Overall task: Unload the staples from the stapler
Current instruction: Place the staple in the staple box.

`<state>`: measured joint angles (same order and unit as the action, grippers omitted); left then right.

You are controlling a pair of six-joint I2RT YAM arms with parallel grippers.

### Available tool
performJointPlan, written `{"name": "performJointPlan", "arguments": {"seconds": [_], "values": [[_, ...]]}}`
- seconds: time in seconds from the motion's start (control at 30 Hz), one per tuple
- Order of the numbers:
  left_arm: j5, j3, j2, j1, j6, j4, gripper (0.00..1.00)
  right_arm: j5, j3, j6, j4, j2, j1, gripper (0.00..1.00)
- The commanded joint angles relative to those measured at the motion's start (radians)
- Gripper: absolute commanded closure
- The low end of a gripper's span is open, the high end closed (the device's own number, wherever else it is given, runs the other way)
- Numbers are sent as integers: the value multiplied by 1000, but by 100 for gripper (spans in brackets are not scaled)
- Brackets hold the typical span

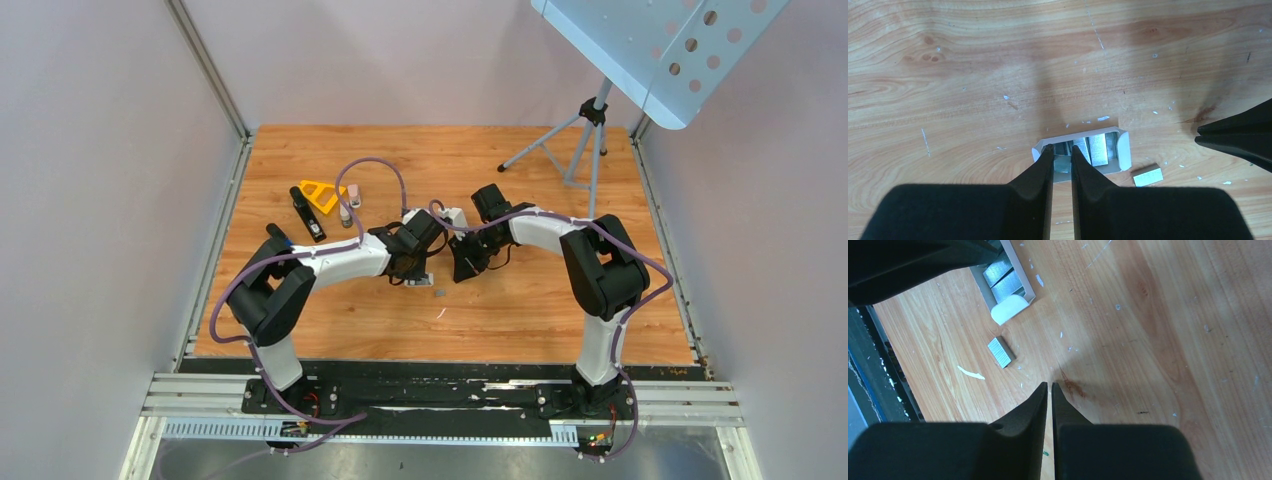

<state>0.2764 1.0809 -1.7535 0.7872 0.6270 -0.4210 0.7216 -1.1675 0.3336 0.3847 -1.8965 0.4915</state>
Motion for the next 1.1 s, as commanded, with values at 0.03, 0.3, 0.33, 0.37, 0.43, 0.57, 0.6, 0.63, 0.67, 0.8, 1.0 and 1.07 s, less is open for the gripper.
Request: {"name": "performJointPlan", "arguments": {"seconds": [0.03,0.3,0.33,0.37,0.43,0.57,0.6,0.63,0.67,0.8,1.0,1.07], "values": [[30,21,-22,12,-4,1,96,1,20,2,7,12,-12,90],[34,22,-18,12,4,-9,86,-1,20,4,7,14,-12,90],[35,23,-15,12,5,-9,84,0,21,4,7,13,-12,90],[35,24,-12,12,7,-10,83,1,22,4,7,14,-12,90],[37,27,-4,12,11,-14,79,1,20,3,6,14,-11,90],[41,30,18,12,17,-18,73,5,22,4,6,15,-12,90],[43,32,20,13,18,-21,72,6,22,4,6,15,-12,90],[44,32,24,12,17,-23,72,6,22,4,7,15,-12,90],[46,33,27,12,18,-24,72,6,22,4,8,16,-12,90],[39,37,49,12,20,-27,72,8,23,5,6,20,-12,90],[20,4,174,12,-22,45,73,29,31,27,8,68,-11,90],[7,-38,238,13,-49,107,72,45,38,53,16,98,-13,90]]}}
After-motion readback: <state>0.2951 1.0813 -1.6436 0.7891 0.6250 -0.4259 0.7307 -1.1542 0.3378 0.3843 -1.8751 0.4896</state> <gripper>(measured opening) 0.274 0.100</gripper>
